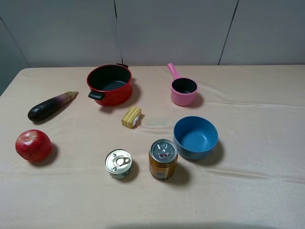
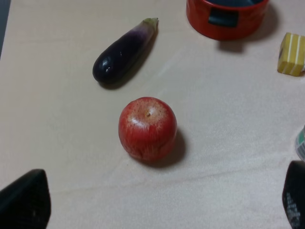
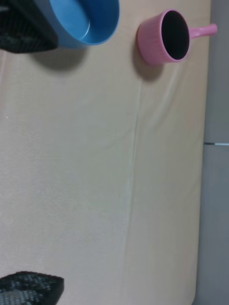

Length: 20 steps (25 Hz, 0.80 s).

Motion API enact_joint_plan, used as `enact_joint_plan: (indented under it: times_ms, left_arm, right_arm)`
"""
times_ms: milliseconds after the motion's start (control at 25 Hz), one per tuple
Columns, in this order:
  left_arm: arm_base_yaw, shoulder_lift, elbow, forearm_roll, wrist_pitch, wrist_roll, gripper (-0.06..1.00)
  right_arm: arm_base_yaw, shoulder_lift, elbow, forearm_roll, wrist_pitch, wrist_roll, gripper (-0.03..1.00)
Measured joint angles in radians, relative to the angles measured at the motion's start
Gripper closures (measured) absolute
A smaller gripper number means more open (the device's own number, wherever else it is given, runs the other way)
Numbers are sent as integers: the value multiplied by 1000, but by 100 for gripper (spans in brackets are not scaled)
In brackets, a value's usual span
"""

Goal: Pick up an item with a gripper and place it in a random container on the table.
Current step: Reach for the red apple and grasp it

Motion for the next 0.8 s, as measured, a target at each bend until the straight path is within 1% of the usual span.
enact_joint_plan:
  times_ms: [800]
  left_arm:
    - [0, 0, 0, 0, 0, 0, -4]
  right_arm:
    - [0, 0, 0, 0, 0, 0, 27]
